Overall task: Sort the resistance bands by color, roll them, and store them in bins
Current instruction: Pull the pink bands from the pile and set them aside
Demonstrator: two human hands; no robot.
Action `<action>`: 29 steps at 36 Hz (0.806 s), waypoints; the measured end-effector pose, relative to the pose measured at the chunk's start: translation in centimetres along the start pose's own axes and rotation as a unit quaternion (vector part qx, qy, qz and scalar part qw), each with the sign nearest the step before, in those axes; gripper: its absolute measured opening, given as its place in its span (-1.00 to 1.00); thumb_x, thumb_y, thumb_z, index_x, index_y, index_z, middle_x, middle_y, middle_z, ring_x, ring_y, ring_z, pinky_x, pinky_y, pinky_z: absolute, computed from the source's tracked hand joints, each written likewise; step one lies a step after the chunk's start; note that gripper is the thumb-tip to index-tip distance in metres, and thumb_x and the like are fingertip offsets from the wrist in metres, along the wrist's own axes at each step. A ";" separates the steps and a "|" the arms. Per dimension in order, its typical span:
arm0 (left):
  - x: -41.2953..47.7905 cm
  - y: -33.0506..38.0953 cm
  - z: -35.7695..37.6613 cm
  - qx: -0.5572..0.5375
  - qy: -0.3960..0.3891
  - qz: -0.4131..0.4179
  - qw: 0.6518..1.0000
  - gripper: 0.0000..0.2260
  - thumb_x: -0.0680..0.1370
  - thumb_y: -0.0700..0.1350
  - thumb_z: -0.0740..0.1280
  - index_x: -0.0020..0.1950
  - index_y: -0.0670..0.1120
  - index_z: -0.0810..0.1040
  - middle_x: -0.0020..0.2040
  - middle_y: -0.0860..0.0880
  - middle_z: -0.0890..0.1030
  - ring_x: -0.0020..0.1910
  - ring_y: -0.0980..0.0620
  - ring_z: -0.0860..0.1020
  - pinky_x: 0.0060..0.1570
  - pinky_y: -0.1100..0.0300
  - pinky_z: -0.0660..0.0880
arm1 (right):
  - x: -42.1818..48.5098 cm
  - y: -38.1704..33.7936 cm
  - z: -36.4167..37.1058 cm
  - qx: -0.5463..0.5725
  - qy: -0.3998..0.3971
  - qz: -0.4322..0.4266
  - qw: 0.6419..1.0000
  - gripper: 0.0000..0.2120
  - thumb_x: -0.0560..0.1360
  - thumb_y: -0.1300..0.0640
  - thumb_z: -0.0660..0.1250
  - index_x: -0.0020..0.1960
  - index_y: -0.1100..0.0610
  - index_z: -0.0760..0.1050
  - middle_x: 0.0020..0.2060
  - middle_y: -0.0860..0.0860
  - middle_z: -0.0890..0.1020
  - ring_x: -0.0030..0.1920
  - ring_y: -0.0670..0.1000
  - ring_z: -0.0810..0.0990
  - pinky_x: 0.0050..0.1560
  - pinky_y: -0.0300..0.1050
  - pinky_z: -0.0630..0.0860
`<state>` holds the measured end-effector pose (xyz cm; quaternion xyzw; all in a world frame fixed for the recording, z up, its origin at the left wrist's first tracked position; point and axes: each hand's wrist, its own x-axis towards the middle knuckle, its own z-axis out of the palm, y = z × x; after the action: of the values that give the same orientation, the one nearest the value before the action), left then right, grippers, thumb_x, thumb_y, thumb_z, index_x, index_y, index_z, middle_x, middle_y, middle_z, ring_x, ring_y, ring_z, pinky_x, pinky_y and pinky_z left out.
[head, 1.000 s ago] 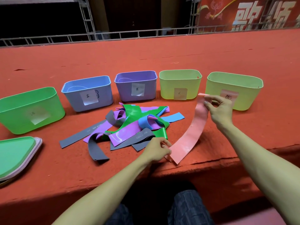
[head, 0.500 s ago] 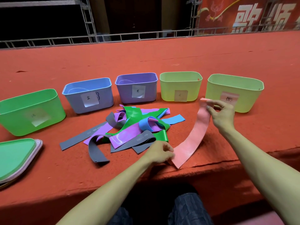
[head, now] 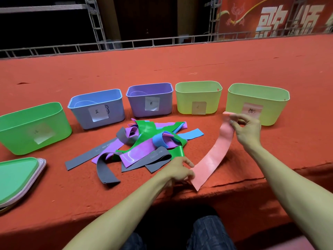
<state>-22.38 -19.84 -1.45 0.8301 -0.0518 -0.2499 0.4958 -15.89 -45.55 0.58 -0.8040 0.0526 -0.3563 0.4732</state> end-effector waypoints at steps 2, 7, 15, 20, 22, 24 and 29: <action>0.0 0.2 -0.1 0.002 0.007 0.000 1.000 -0.76 0.43 -0.37 0.32 0.00 -0.09 0.50 -0.35 -0.09 0.52 -0.53 0.12 0.39 -0.50 0.35 0.35 | 0.1 0.1 0.0 0.000 -0.002 -0.001 1.000 -0.81 0.44 0.31 0.42 0.02 0.13 0.66 -0.10 0.02 0.68 -0.04 0.06 0.64 0.12 0.01 0.56; -0.1 0.4 -0.5 -0.003 0.017 0.007 1.000 -0.79 0.44 -0.39 0.30 -0.01 -0.14 0.51 -0.53 0.01 0.45 -0.62 0.17 0.33 -0.56 0.38 0.27 | 0.1 0.3 0.0 0.001 0.006 -0.005 1.000 -0.82 0.43 0.31 0.42 0.00 0.13 0.66 -0.11 0.06 0.70 -0.12 0.00 0.63 0.06 -0.02 0.57; 0.3 -0.5 -1.1 0.066 0.041 0.026 0.997 -0.78 0.42 -0.34 0.31 -0.02 -0.08 0.53 -0.36 0.02 0.50 -0.42 0.07 0.43 -0.35 0.25 0.36 | -0.1 0.2 0.2 0.002 0.006 -0.010 1.000 -0.82 0.44 0.33 0.42 0.01 0.17 0.66 -0.14 0.00 0.67 -0.12 -0.03 0.61 0.06 -0.08 0.56; 0.4 -1.1 -0.9 0.119 0.052 0.041 0.991 -0.81 0.43 -0.29 0.30 -0.05 -0.04 0.54 -0.35 0.07 0.53 -0.41 0.07 0.48 -0.33 0.27 0.43 | -0.1 0.4 0.3 0.000 0.002 -0.014 1.000 -0.82 0.44 0.32 0.42 0.01 0.16 0.65 -0.13 0.00 0.66 -0.11 -0.01 0.62 0.07 -0.07 0.55; 0.4 -1.2 -1.0 0.137 0.062 0.050 0.987 -0.81 0.43 -0.27 0.30 -0.04 -0.03 0.55 -0.34 0.09 0.54 -0.40 0.09 0.49 -0.33 0.29 0.43 | -0.1 0.4 0.2 0.001 0.003 -0.014 1.000 -0.83 0.45 0.32 0.42 0.01 0.16 0.65 -0.12 -0.01 0.66 -0.10 -0.01 0.62 0.07 -0.07 0.55; 0.4 -1.3 -1.0 0.153 0.068 0.060 0.984 -0.81 0.43 -0.26 0.31 -0.04 -0.02 0.56 -0.34 0.09 0.54 -0.41 0.16 0.48 -0.33 0.31 0.43 | -0.1 0.5 0.2 0.002 0.006 -0.013 1.000 -0.83 0.45 0.31 0.42 0.01 0.16 0.65 -0.12 -0.01 0.67 -0.10 -0.02 0.62 0.06 -0.08 0.55; 0.3 -1.5 -0.9 0.189 0.090 0.079 0.975 -0.80 0.43 -0.25 0.31 0.01 -0.08 0.60 -0.26 0.04 0.58 -0.26 0.11 0.53 -0.20 0.29 0.44 | -0.2 0.7 0.2 0.006 0.005 -0.009 1.000 -0.83 0.44 0.30 0.42 0.01 0.17 0.66 -0.12 0.01 0.68 -0.10 0.00 0.62 0.07 -0.06 0.56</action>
<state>-21.92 -18.48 -2.48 0.9213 -0.1190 -0.1200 0.3503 -15.76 -45.70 -0.11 -0.7997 0.0455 -0.3653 0.4743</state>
